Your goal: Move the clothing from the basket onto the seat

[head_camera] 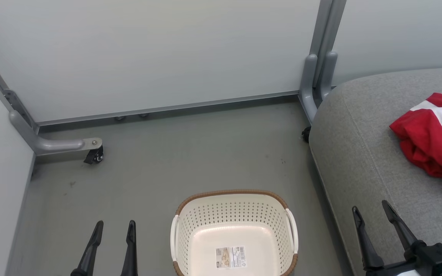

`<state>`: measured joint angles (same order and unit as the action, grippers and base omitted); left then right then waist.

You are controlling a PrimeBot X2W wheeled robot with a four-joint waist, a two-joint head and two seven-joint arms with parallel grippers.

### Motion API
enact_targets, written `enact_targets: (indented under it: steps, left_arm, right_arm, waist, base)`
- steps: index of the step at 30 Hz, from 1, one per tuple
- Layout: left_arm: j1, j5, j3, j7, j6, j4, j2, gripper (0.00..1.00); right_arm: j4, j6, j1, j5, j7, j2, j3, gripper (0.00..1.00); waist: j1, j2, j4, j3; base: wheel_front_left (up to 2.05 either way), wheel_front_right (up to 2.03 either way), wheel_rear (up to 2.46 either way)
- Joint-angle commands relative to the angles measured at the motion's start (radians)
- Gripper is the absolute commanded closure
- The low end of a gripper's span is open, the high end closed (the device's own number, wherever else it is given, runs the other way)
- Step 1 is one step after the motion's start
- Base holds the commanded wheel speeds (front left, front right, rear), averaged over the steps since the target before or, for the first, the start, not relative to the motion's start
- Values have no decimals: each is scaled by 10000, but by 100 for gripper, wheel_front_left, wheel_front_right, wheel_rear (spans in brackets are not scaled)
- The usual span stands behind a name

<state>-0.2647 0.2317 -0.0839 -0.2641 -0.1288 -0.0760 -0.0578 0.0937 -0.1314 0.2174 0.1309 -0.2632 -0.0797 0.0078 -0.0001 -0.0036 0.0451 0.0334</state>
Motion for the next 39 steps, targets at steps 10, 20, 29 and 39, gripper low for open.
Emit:
enact_targets:
  steps: [10,20,29,39]
  left_arm:
    - [-191,-124,-406,-1,-25,280,-329,0]
    - [-44,-332,-536,6,1,606,-273,100]
    - [-44,-359,-581,6,0,1457,-219,100]
    - [352,1224,-439,304,3,1819,-264,100]
  right_arm:
    - [-189,15,301,-65,-24,29,-23,0]
    - [-579,0,279,-59,6,115,48,100]
    - [-1438,0,284,-71,46,330,115,100]
    - [-1818,1,-87,1588,350,271,104,100]
  waist:
    - [1,36,42,198]
    - [1,0,57,273]
    - [1,0,55,272]
    - [1,2,24,233]
  base:
    - [0,0,0]
    - [0,0,0]
    - [0,0,0]
    - [0,0,0]
